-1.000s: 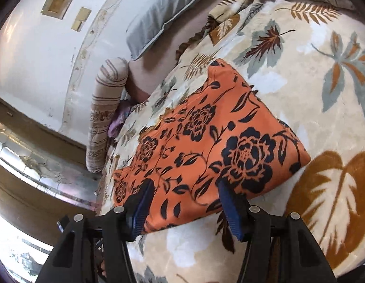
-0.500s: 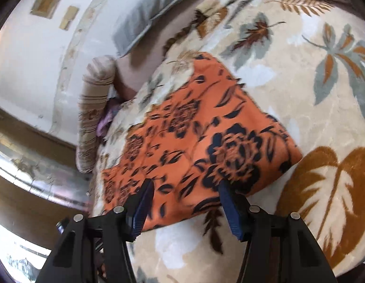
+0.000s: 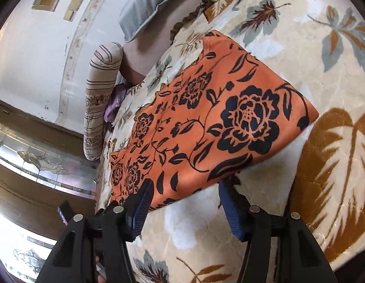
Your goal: Fold small clothes
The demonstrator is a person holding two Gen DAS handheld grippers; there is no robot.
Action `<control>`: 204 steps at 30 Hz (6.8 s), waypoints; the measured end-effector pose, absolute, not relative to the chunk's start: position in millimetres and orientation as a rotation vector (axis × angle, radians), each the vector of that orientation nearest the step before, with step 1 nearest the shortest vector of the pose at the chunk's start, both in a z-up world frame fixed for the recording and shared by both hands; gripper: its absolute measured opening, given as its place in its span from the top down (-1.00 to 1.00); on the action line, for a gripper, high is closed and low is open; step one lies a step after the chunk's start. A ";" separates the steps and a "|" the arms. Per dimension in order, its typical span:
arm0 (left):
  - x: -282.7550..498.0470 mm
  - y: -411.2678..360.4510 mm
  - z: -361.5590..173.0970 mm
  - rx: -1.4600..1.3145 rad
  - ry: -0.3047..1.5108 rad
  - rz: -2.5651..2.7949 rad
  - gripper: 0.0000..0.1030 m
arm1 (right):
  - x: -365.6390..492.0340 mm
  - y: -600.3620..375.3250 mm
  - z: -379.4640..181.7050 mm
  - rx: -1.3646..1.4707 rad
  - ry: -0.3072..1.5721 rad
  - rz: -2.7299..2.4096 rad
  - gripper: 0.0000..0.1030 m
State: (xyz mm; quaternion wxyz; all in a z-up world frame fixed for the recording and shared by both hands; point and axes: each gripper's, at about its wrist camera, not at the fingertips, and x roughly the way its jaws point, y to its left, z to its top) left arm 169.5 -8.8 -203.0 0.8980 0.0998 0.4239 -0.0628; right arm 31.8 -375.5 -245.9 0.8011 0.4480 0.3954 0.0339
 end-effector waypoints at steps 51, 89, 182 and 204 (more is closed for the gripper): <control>257.3 133.5 -175.5 0.042 0.890 0.119 -1.00 | 130.8 -290.6 -140.6 0.695 0.655 -0.024 0.63; 215.1 24.9 -209.5 0.262 0.943 -0.201 -1.00 | 136.7 -225.1 -237.5 0.572 0.981 0.194 0.38; 249.5 54.7 -181.2 0.020 0.907 -0.063 -1.00 | 174.1 -266.4 -211.8 0.656 0.938 0.353 -0.28; 245.4 37.5 -192.6 0.152 0.910 -0.078 -1.00 | 184.0 -235.7 -218.7 0.518 0.989 0.385 -0.27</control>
